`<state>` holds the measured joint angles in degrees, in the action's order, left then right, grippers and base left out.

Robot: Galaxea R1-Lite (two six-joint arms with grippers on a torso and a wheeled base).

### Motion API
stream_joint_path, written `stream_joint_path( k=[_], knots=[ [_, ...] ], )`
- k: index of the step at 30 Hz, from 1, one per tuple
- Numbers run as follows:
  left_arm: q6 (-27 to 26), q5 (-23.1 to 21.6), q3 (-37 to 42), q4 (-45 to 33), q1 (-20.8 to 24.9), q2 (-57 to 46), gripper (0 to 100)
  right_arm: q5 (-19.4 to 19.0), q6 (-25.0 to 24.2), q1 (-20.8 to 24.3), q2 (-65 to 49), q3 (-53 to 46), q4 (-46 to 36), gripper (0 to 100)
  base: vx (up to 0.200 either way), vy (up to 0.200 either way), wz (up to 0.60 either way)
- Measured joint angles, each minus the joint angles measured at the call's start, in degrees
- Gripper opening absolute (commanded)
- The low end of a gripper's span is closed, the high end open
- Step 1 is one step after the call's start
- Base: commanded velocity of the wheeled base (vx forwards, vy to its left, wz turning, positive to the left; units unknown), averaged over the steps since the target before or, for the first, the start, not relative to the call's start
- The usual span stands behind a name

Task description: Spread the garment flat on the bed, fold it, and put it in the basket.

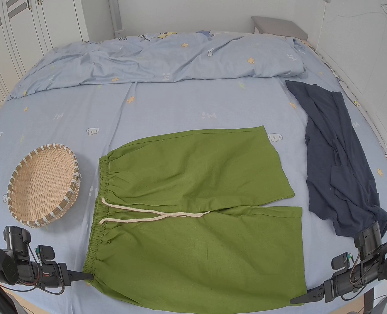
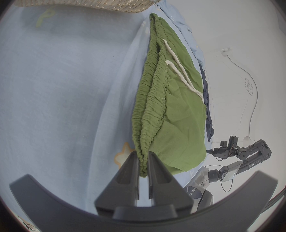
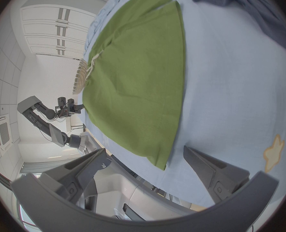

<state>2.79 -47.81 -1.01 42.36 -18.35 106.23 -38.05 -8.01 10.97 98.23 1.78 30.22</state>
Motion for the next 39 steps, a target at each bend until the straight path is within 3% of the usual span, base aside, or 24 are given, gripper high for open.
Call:
stream_joint_path(
  k=[11,24,25,39],
  knots=[
    [-0.01,0.0,0.0,0.06,0.16,-0.02,0,-0.33,0.29,1.97,5.84,-0.77,3.85,100,0.0,0.0,0.0],
    [0.07,0.0,0.0,-0.02,-0.2,-0.26,0,-1.3,-0.24,6.22,11.93,-0.77,14.14,100,0.0,0.0,0.0],
    [0.07,0.0,0.0,-0.02,-0.2,-0.24,0,-1.3,-0.22,6.19,12.11,-0.74,14.06,0,0.0,0.0,0.0],
    [0.32,0.0,0.02,-0.13,-0.28,-0.13,0,-0.79,0.93,4.01,12.13,-0.77,8.34,0,0.0,0.0,0.0]
  ],
)
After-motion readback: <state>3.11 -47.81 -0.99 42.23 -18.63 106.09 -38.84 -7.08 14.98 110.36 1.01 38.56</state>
